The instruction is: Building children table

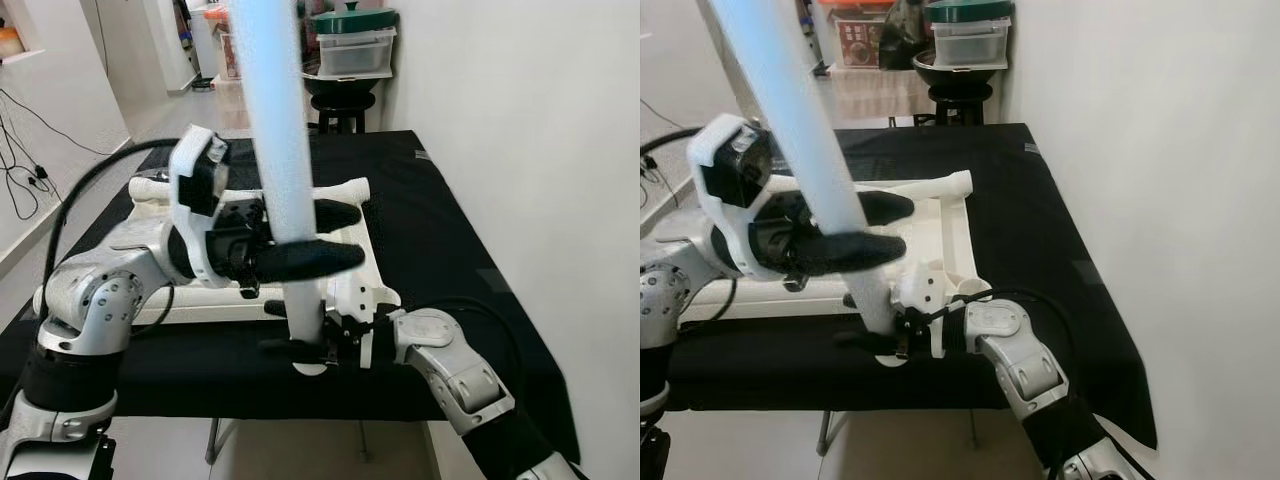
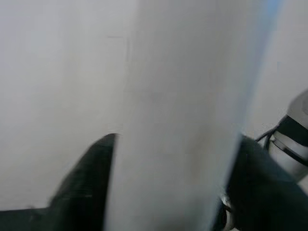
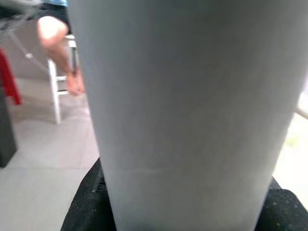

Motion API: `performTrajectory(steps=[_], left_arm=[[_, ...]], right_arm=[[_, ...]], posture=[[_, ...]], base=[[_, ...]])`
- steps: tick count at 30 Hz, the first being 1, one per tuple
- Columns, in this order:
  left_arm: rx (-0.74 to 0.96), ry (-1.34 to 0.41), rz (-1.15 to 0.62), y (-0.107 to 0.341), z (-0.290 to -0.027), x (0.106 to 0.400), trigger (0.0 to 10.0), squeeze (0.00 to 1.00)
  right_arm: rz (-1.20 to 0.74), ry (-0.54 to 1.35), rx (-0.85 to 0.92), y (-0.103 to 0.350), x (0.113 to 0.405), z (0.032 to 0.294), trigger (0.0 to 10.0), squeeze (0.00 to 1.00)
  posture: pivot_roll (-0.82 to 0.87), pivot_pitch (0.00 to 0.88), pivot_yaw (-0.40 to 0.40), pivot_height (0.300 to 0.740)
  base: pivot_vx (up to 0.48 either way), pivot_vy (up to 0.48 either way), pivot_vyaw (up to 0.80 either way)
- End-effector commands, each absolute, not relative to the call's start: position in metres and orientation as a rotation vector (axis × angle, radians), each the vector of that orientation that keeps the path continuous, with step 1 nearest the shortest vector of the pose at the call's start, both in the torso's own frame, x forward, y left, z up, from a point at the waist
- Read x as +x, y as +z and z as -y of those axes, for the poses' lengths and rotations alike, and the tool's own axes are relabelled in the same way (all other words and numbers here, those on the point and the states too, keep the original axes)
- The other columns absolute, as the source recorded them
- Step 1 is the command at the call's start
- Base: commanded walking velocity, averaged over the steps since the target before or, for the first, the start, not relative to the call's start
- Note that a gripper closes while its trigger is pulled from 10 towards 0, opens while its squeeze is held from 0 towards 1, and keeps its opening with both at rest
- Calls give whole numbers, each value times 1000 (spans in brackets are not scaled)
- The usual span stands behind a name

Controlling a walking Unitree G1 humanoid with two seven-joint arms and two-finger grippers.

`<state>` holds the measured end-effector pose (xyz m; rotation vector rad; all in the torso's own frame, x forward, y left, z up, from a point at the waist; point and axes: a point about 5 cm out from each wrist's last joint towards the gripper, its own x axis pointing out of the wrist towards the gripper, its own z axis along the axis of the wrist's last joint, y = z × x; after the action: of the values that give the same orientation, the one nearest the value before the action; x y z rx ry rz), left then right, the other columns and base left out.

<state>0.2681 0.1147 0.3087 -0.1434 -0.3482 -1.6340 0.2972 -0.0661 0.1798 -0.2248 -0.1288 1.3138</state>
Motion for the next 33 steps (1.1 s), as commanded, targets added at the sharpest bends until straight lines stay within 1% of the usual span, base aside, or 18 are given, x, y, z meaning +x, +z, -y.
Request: performTrajectory(steps=[1, 2, 3, 6, 8, 10, 11, 18, 22, 23, 24, 25, 26, 27, 28, 29, 32, 33], left_arm=[[-170, -1545, 393, 312, -121, 276, 10000, 1000], [-170, -1545, 393, 312, -121, 276, 10000, 1000], [-205, -1381, 454, 317, -132, 289, 10000, 1000], [-219, -1331, 468, 318, -136, 293, 10000, 1000], [-245, -1236, 489, 319, -145, 300, 10000, 1000], [-277, -1043, 523, 321, -162, 312, 10000, 1000], [-277, -1043, 523, 321, -162, 312, 10000, 1000], [-347, -636, 548, 316, -204, 331, 10000, 1000], [-297, -505, 487, 300, -209, 336, 10000, 1000], [-278, -494, 451, 292, -206, 335, 10000, 1000], [-252, -503, 417, 284, -200, 334, 10000, 1000], [-252, -503, 417, 284, -200, 334, 10000, 1000], [-209, -541, 367, 271, -189, 330, 10000, 580], [-209, -541, 367, 271, -189, 330, 10000, 580], [-166, -608, 315, 257, -175, 321, 10000, 0], [-124, -690, 253, 240, -158, 308, 10000, 0], [-97, -772, 195, 223, -143, 293, 10000, 0], [-82, -802, 158, 211, -135, 282, 10000, 0]], right_arm=[[164, 1224, -207, 188, 307, 71, 0, 0], [164, 1224, -207, 188, 307, 71, 0, 0], [182, 1163, -186, 191, 313, 73, 0, 0], [188, 1146, -180, 192, 314, 74, 0, 0], [197, 1112, -165, 194, 318, 75, 0, 0], [210, 1029, -137, 198, 326, 79, 0, 0], [210, 1029, -137, 198, 326, 79, 0, 0], [215, 637, 5, 207, 360, 109, 0, 0], [192, 573, 21, 203, 365, 119, 0, 0], [184, 579, 13, 202, 364, 120, 824, 0], [176, 589, 9, 200, 364, 120, 3882, 0], [176, 589, 9, 200, 364, 120, 3882, 0], [165, 620, 6, 198, 365, 121, 10000, 0], [165, 620, 6, 198, 365, 121, 10000, 0], [155, 659, -2, 197, 364, 123, 10000, 0], [133, 721, -30, 195, 365, 123, 10000, 0], [108, 783, -62, 192, 365, 124, 10000, 0], [103, 833, -50, 193, 365, 123, 10000, 0]], posture=[[-27, 0, 40, 740], [-27, 0, 40, 740], [-27, 0, 41, 740], [-27, 0, 41, 740], [-27, 0, 41, 740], [-25, 0, 40, 740], [-25, 0, 40, 740], [-13, 0, 31, 740], [-7, 0, 28, 740], [-3, 0, 28, 740], [-2, 0, 27, 740], [-2, 0, 27, 740], [1, 0, 25, 740], [1, 0, 25, 740], [8, 0, 18, 740], [13, 0, 13, 740], [13, 0, 13, 740], [36, 50, 3, 740]], base=[[0, 0, 0], [0, 0, 0], [0, 0, 0], [0, 0, 0], [0, 0, 0], [0, 0, 0], [0, 0, 0], [0, 0, 0], [0, 0, 0], [0, 0, 0], [0, 0, 0], [0, 0, 0], [0, 0, 0], [0, 0, 0], [0, 0, 0], [0, 0, 0], [0, 0, 0], [0, 0, 0]])
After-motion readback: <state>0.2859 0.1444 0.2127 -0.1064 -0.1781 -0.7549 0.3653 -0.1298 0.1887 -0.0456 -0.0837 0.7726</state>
